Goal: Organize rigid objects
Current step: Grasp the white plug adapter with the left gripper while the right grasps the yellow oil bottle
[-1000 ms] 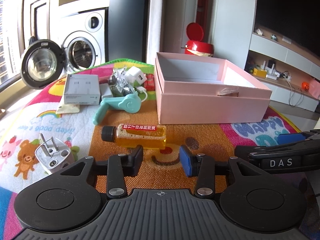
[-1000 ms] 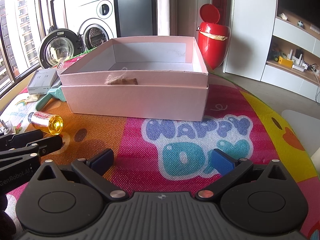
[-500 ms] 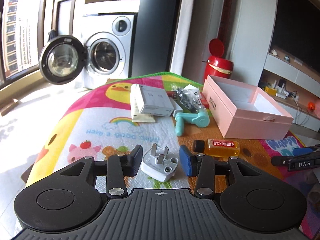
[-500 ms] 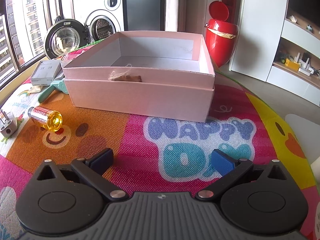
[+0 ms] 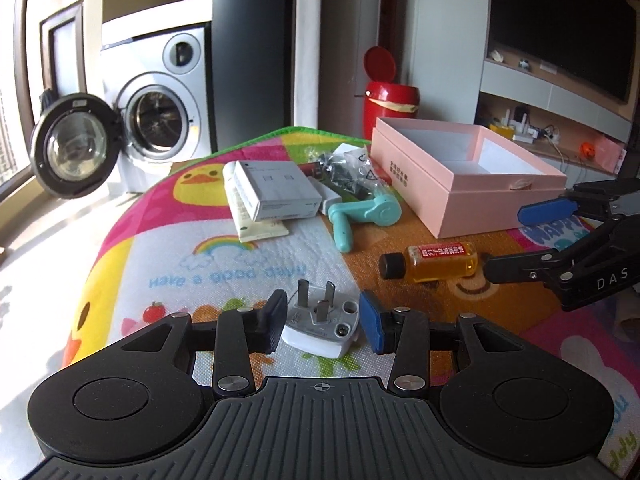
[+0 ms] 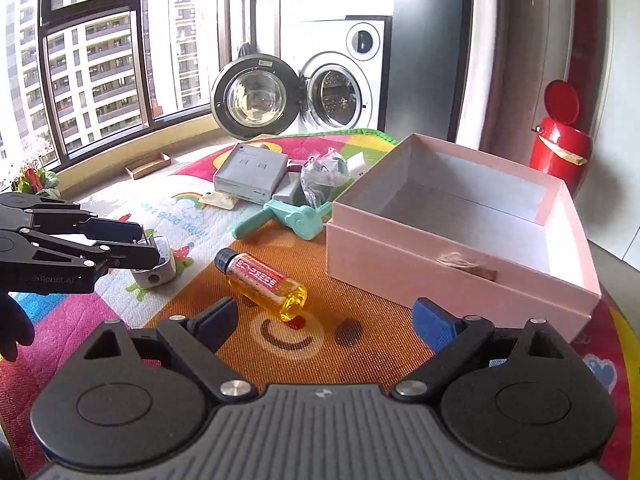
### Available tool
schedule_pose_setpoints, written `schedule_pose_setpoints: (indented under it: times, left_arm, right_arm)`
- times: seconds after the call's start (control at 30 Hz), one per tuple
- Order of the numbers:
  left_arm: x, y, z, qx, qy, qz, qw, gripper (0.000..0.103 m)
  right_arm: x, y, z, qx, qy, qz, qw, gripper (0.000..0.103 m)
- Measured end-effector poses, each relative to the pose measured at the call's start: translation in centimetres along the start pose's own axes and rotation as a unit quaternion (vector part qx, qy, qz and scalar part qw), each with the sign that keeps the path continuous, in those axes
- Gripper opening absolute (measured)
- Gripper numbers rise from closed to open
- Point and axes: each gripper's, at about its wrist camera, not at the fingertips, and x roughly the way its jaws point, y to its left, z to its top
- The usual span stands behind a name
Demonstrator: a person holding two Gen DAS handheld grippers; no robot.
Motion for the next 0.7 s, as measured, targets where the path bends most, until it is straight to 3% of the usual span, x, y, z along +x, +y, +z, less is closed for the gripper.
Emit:
schedule_pose_setpoints:
  times: [0.17,0.37,0.57,0.7]
  left_arm:
    - [0.3,1.6,-0.2,-0.008,0.008,-0.013,0.9998,0.046]
    - [1.6,1.7,0.6,0.015,0.018,-0.061,0.9979,0.045]
    - [2.1,0.5,0.6,0.055,0.012,-0.054,0.9969,0.051]
    - [2.4,0.2,-0.3,0.069,0.030,-0.051,0.9958,0.053]
  right_arm:
    - [2.7,1.4,0.8,0.013,0.022,0.011,1.000,0.095]
    - [2.1,1.7,-0.1,0.015,0.025,0.011,1.000,0.095]
    - [2.3,1.2,0.0,0.024,0.022,-0.015,0.999,0.095]
    - [3.1,1.0,0.5,0.016,0.024,-0.060,0.998,0.094]
